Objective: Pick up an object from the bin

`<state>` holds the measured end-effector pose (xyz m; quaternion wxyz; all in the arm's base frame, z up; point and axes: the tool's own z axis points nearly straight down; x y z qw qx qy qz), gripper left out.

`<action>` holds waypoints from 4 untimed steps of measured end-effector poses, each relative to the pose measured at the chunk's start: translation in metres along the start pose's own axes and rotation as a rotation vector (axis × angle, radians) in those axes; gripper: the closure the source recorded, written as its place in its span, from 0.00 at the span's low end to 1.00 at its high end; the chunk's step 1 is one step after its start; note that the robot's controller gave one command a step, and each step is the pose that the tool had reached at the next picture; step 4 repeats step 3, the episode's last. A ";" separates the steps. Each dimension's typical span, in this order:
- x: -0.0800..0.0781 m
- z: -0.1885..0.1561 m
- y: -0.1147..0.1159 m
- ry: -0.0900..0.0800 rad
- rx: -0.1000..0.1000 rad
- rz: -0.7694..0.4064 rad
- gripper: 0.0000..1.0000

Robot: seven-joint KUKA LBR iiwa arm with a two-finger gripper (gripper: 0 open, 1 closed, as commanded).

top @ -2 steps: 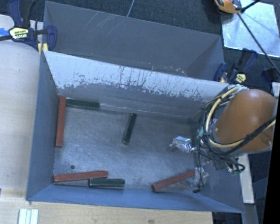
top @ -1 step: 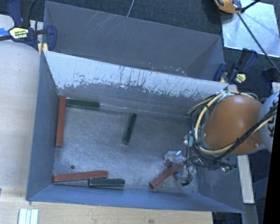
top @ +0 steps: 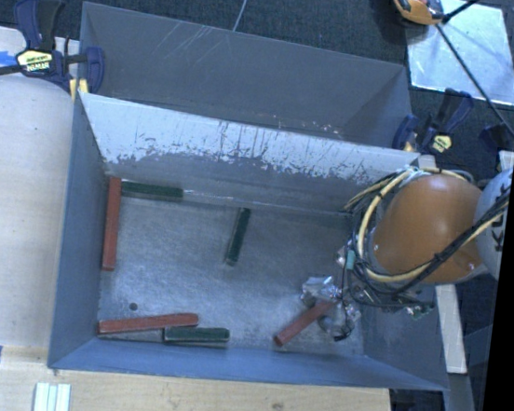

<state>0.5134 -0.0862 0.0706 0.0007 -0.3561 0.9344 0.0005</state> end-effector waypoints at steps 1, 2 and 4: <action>-0.013 -0.108 -0.005 -0.001 0.002 -0.004 1.00; -0.013 -0.108 -0.005 -0.001 0.001 -0.004 1.00; -0.001 -0.168 -0.012 -0.001 0.002 0.000 1.00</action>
Offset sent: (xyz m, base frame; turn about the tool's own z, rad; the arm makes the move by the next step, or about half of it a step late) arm 0.0000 0.0000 0.0000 0.0000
